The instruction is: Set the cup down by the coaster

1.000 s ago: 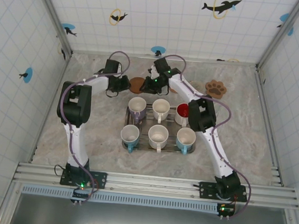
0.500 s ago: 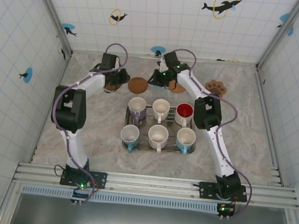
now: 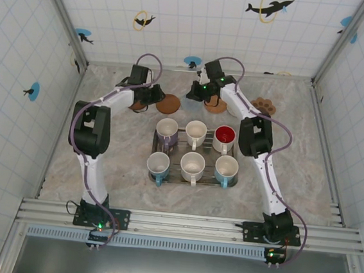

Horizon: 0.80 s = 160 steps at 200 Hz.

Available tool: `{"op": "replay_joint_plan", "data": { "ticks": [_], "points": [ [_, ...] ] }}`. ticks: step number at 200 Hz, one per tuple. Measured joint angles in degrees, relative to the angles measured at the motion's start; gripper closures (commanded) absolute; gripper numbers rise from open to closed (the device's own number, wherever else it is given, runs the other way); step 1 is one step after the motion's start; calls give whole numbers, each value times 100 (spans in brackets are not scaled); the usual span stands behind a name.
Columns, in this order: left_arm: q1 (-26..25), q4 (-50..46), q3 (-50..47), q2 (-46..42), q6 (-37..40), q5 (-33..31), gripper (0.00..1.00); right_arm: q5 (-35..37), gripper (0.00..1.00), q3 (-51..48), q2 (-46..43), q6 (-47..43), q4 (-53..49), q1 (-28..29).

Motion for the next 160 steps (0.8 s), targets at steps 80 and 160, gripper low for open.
{"op": "replay_joint_plan", "data": {
  "ticks": [80, 160],
  "points": [
    [-37, 28, 348, 538, -7, 319, 71, 160, 93, 0, 284, -192, 17, -55],
    [-138, 114, 776, 1038, -35, 579, 71, 271, 99, 0, 310, -385, -208, -48]
  ]
}}
